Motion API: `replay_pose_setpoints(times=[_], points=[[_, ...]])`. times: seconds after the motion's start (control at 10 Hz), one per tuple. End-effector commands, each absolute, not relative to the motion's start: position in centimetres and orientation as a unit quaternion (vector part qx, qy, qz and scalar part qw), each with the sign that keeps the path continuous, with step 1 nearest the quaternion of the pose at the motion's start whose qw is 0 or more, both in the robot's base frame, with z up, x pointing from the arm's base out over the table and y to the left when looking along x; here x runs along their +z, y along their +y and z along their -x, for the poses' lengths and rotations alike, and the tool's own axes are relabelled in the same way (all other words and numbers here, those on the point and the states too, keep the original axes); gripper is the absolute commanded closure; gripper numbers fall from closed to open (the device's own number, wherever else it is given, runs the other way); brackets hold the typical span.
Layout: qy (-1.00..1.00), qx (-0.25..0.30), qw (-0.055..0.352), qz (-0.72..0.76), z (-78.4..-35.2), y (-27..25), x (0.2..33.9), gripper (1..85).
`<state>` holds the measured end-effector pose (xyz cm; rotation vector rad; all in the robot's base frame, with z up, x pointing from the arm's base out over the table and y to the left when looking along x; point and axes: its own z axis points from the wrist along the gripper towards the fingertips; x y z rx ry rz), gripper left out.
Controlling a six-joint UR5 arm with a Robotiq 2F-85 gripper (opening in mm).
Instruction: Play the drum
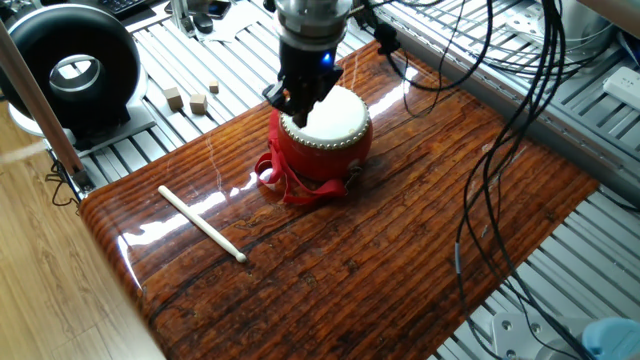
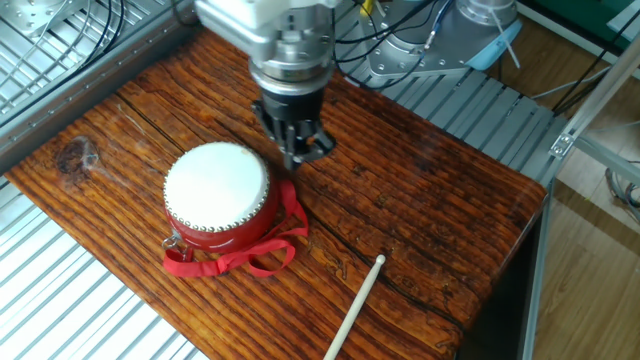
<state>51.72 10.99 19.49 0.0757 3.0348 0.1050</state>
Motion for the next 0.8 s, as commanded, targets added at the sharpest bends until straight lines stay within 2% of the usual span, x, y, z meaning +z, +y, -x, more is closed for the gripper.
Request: replay_pose_setpoints(times=[0.0, 0.7], points=[[0.998, 0.043, 0.053, -0.018, -51.3, 12.1, 19.2, 84.7], [0.999, 0.022, 0.044, 0.007, -51.2, 10.8, 18.6, 84.7]])
